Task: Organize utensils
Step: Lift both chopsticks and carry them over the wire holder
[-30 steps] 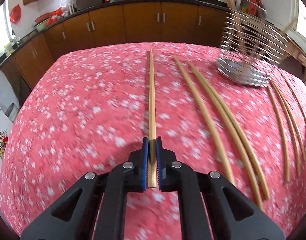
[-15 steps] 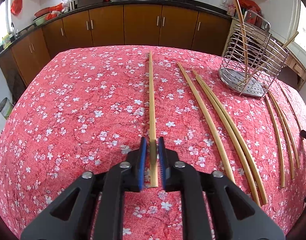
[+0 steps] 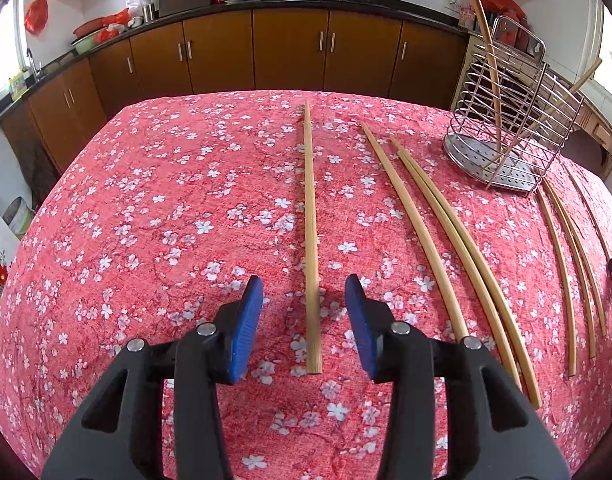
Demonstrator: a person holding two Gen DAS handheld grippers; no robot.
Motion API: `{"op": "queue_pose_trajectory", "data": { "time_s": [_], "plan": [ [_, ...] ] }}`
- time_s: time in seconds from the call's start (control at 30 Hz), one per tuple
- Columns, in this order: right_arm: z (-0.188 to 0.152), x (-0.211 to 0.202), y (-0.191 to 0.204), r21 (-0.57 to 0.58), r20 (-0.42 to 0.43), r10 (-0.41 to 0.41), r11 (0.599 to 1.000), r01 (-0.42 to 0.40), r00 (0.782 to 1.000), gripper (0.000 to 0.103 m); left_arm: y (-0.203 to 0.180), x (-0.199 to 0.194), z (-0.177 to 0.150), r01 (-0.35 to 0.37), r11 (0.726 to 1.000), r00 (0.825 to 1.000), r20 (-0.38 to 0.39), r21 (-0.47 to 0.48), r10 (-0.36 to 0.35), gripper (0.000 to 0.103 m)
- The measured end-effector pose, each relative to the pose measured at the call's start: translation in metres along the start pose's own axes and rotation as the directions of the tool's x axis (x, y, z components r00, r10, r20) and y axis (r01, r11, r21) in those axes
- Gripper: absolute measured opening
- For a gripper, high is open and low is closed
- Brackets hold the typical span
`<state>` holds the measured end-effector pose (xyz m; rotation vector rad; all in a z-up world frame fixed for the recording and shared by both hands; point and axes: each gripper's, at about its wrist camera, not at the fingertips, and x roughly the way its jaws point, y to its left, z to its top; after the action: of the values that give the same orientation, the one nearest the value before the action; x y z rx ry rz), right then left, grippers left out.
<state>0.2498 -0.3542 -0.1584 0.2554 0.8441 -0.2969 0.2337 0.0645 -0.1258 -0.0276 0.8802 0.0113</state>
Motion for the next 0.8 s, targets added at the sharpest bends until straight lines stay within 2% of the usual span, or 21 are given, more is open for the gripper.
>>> {"op": "queue_pose_trajectory", "data": {
  "time_s": [0.2, 0.4, 0.53, 0.67, 0.8],
  "plan": [
    [-0.006, -0.004, 0.004, -0.039, 0.000, -0.028, 0.999, 0.028, 1.000, 0.008, -0.005, -0.006, -0.007, -0.001, 0.999, 1.000, -0.004, 0.045, 0.001, 0.042],
    [-0.008, -0.006, 0.005, -0.045, 0.000, -0.038, 0.998, 0.038, 0.999, 0.008, -0.013, -0.012, -0.015, -0.007, 0.997, 1.000, -0.003, 0.075, 0.008, 0.027],
    [-0.008, -0.007, 0.005, -0.044, 0.002, -0.034, 0.998, 0.034, 0.999, 0.008, -0.016, -0.016, -0.019, -0.001, 0.997, 1.000, -0.003, 0.076, 0.001, 0.008],
    [-0.013, -0.013, 0.002, -0.029, 0.011, -0.012, 0.999, 0.012, 1.000, 0.008, -0.010, -0.017, -0.020, 0.020, 0.998, 1.000, -0.001, 0.056, -0.020, 0.007],
    [-0.013, -0.034, -0.001, -0.032, 0.072, 0.005, 0.999, -0.003, 0.997, 0.007, -0.009, -0.034, -0.025, 0.018, 0.997, 0.997, 0.067, 0.080, -0.023, 0.007]
  ]
}}
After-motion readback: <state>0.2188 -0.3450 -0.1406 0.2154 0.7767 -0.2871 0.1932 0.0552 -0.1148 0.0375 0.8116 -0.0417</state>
